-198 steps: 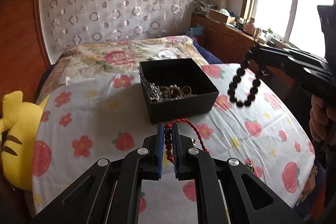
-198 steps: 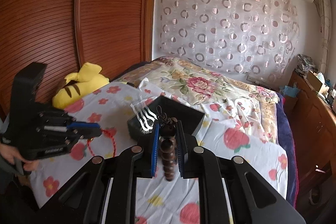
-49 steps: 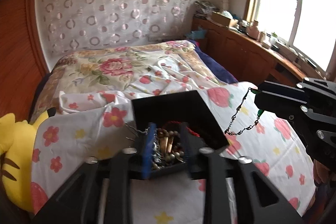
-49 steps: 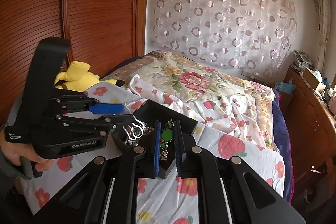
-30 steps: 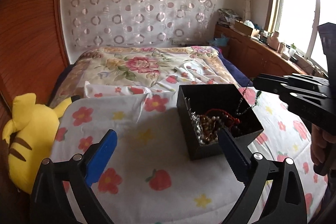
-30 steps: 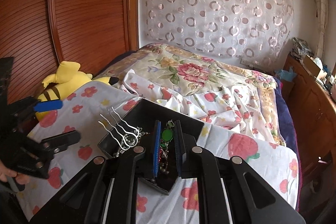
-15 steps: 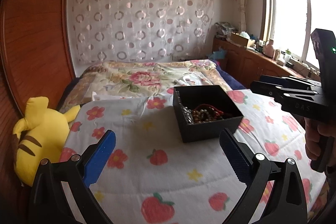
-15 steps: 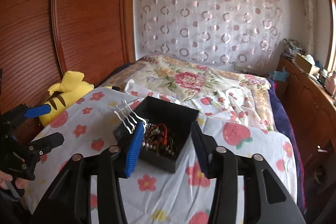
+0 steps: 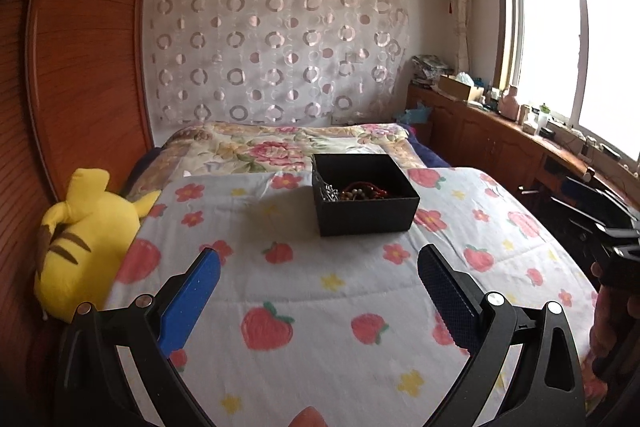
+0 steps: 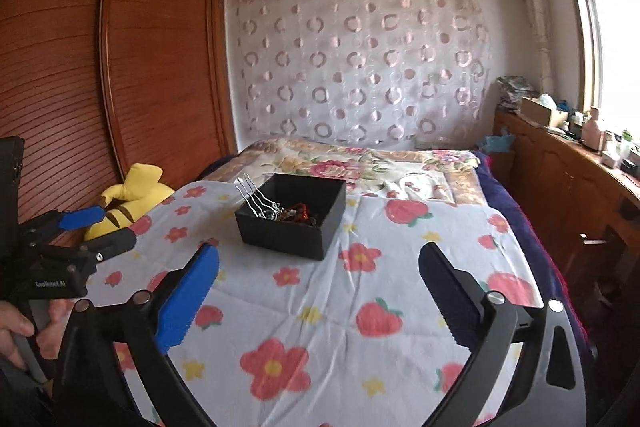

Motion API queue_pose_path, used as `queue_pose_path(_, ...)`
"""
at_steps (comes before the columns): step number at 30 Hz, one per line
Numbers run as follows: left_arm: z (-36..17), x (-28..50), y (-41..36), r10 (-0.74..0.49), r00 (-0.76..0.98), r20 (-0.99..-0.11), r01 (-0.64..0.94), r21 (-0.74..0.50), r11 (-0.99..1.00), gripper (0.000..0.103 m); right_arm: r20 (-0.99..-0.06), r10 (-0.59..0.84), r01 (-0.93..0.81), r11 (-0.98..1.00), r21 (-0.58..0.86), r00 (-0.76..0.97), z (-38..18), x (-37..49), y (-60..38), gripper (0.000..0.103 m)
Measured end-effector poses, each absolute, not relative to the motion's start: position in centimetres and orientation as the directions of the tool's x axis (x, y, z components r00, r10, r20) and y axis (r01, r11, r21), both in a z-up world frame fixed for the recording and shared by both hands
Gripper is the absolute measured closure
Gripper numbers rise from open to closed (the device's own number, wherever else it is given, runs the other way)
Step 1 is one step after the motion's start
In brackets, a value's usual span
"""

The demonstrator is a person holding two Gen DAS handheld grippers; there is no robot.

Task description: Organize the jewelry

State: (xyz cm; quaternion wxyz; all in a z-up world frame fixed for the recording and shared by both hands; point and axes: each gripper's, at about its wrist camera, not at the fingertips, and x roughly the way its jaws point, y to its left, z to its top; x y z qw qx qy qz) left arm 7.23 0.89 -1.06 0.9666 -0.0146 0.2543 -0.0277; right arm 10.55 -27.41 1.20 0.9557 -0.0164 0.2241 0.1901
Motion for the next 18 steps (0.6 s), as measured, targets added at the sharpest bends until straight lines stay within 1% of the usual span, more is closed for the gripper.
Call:
queue_pose_path(7, -1.1, 5.3, 0.2, -0.03, 0.874, -0.485, 0.034, 0.0, 0.999, 0.008, -0.42, 0.323, -0.319, 0.944, 0.082, 0.848, 0.6, 8.5, -28.6, 0.002)
queue_pose_path(18, -1.3, 4.9, 0.2, -0.027, 0.875, -0.484, 0.031, 0.001, 1.0, 0.008, -0.424, 0.306, -0.303, 0.95, 0.077, 0.852, 0.0, 8.5, -28.7, 0.002)
